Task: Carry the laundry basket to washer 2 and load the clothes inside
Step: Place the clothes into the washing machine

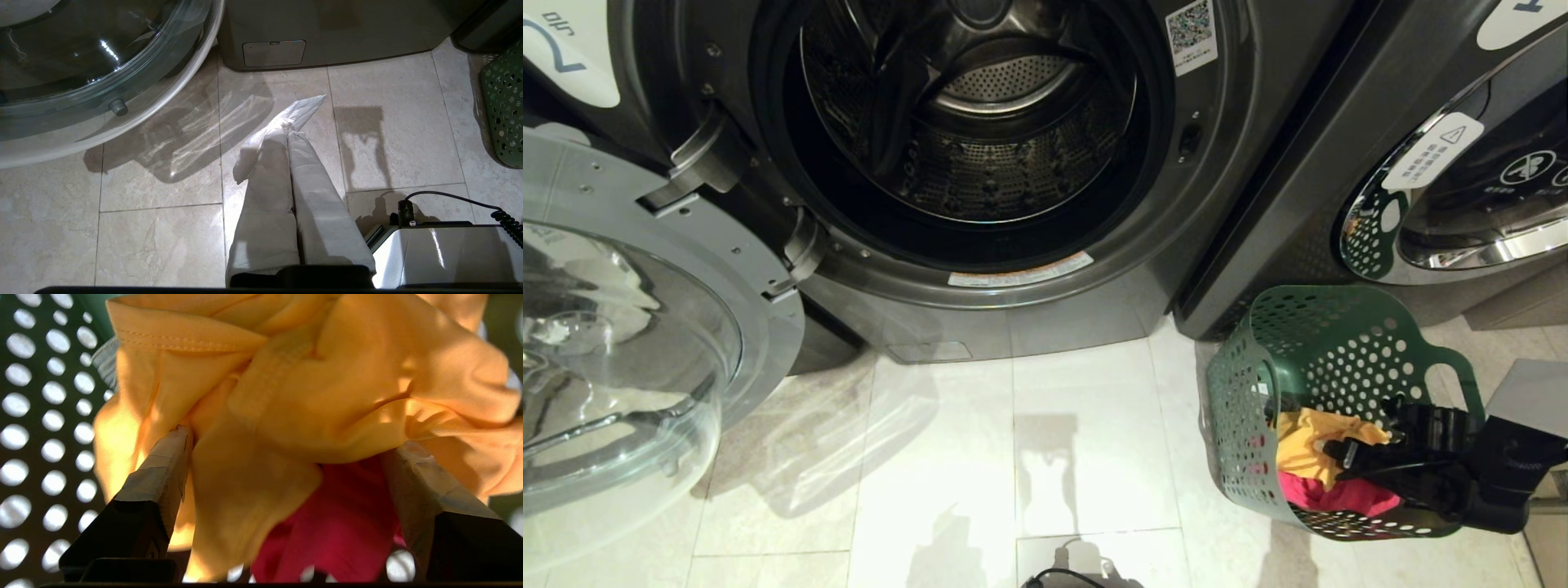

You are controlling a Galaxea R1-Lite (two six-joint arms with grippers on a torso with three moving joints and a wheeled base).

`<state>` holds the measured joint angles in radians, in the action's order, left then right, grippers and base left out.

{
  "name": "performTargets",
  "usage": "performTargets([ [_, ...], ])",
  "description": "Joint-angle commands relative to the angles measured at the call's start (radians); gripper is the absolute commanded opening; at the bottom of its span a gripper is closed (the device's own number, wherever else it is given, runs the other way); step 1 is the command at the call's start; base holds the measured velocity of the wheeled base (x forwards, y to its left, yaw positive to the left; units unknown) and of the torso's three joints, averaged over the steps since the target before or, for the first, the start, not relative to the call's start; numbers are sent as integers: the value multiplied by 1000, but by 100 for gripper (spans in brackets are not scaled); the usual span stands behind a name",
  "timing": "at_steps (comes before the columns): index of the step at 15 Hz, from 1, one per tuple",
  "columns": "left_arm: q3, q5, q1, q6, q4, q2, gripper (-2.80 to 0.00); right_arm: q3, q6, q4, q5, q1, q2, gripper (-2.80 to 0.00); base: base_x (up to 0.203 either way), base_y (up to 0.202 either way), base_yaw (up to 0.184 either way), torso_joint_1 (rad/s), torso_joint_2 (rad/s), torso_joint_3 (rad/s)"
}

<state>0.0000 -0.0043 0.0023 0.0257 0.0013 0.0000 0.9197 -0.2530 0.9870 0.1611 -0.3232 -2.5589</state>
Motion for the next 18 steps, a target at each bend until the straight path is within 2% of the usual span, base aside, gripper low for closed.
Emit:
performTargets([
  [1,0,0,1,0,2,2,-280,111,1,4,1,0,-108,0,0,0,0,0,0,0],
  [5,0,0,1,2,2,2,-280,160,9,-2,0,4,-164,0,0,0,0,0,0,0],
  [6,0,0,1,2,2,2,-280,157,8,-1,0,6,-167,-280,0,0,0,0,0,0],
  [14,0,1,1,2,2,2,-280,76,8,-4,3,6,-68,-280,0,0,0,0,0,0],
  [18,0,1,1,5,3,2,-280,-61,6,-2,6,6,22,-280,0,0,0,0,0,0],
])
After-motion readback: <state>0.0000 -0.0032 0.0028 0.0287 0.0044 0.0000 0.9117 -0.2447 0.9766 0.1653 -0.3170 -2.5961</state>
